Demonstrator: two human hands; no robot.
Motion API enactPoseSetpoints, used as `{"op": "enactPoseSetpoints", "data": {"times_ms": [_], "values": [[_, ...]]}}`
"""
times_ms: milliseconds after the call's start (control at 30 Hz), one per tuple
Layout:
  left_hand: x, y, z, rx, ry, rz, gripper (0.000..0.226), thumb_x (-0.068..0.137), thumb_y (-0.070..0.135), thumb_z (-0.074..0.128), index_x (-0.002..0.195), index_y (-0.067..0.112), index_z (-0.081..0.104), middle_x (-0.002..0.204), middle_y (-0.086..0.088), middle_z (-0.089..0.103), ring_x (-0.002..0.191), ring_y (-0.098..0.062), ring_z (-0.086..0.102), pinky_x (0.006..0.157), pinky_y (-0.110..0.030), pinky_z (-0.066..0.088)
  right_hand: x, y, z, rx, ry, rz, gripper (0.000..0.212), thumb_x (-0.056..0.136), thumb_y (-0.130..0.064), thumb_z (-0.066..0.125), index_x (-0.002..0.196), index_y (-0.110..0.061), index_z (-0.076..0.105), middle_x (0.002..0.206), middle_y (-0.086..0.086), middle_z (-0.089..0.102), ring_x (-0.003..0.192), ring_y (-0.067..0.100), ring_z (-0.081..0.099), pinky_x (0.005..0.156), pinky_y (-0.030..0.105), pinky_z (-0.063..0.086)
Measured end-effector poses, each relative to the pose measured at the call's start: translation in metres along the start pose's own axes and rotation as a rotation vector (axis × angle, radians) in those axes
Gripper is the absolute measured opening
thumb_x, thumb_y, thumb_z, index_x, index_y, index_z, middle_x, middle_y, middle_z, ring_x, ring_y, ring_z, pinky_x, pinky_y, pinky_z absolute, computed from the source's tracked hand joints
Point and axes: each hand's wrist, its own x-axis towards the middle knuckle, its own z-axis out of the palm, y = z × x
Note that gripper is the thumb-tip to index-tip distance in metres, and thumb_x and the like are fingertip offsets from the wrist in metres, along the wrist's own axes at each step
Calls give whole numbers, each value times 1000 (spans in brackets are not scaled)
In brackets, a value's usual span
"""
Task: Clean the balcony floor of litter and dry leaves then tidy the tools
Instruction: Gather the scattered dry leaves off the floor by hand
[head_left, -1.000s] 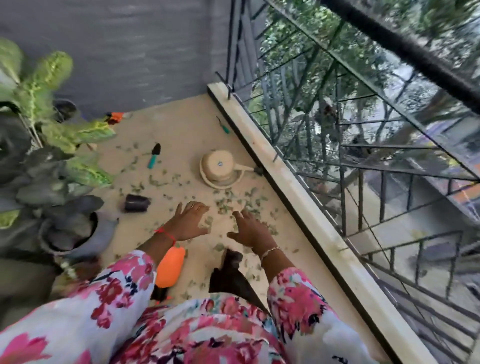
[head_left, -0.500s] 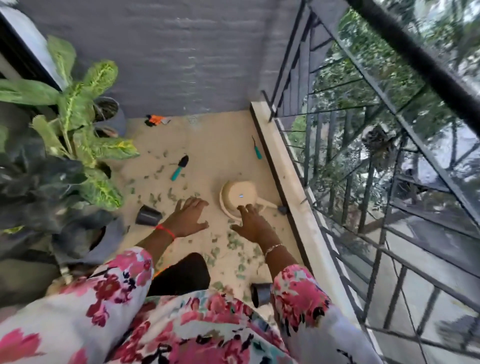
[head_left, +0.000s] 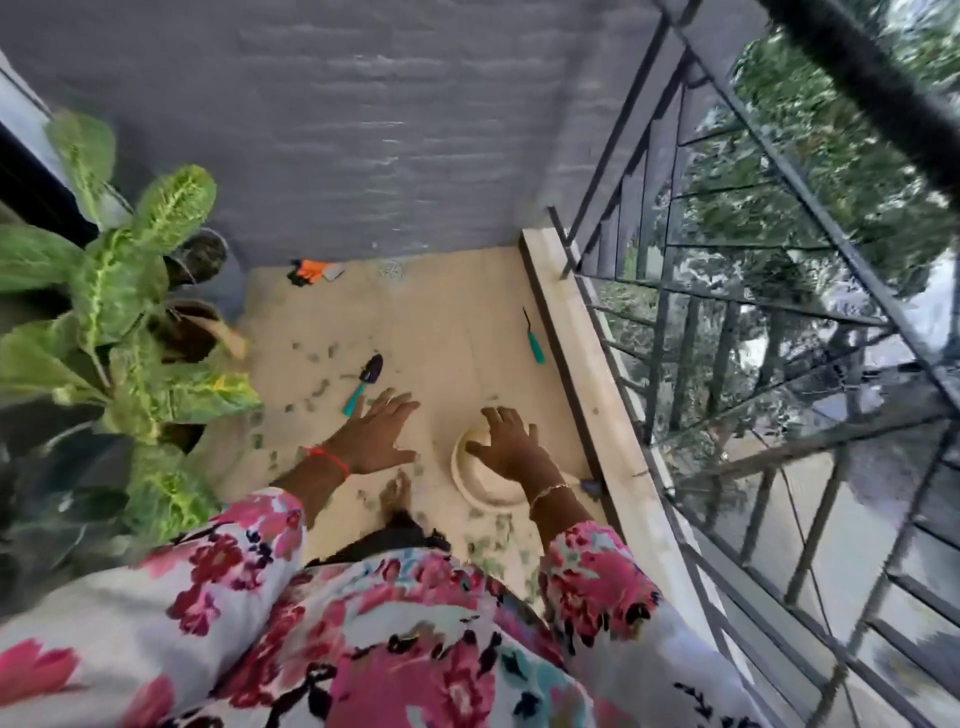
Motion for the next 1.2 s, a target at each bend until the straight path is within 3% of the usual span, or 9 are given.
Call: {"op": "enactPoseSetpoints", "data": {"times_ms": [167, 433, 733, 933, 1200], "values": [[76, -54, -83, 8, -6, 35, 77, 93, 48, 48, 150, 17, 7, 159, -1, -2, 146, -21, -6, 115, -47, -4, 87, -29, -46, 118, 18, 88, 65, 94, -43, 48, 145, -11, 25, 153, 9, 22, 142, 23, 14, 113, 47, 10], [201, -73, -165, 131, -19, 178, 75, 91, 48, 49, 149, 16, 13, 158, 1, 10, 146, -19, -2, 116, -46, 0, 187, -36, -108, 194, -30, 195, 62, 94, -43, 47, 143, -11, 27, 148, 11, 29, 138, 26, 25, 112, 47, 19], [346, -42, -238, 366, -270, 503, 72, 93, 43, 49, 149, 14, 14, 158, -3, 12, 146, -16, -1, 117, -44, -2, 264, 10, -184, 488, -72, 469, 55, 95, -41, 47, 139, -9, 37, 140, 14, 44, 125, 29, 45, 102, 36, 35], [414, 29, -273, 575, -359, 803, 70, 93, 42, 50, 148, 15, 16, 156, -6, 17, 145, -20, 7, 117, -42, 5, 251, 39, -220, 745, 163, 714, 50, 97, -34, 46, 134, -1, 44, 138, 19, 46, 126, 31, 43, 100, 33, 35], [441, 111, -259, 1043, -575, 1366, 71, 91, 42, 53, 147, 14, 19, 154, -11, 21, 143, -24, 15, 114, -38, 13, 227, 14, -167, 1282, 515, 1193, 46, 96, -31, 49, 122, 6, 52, 129, 23, 51, 118, 34, 48, 94, 34, 38]]}}
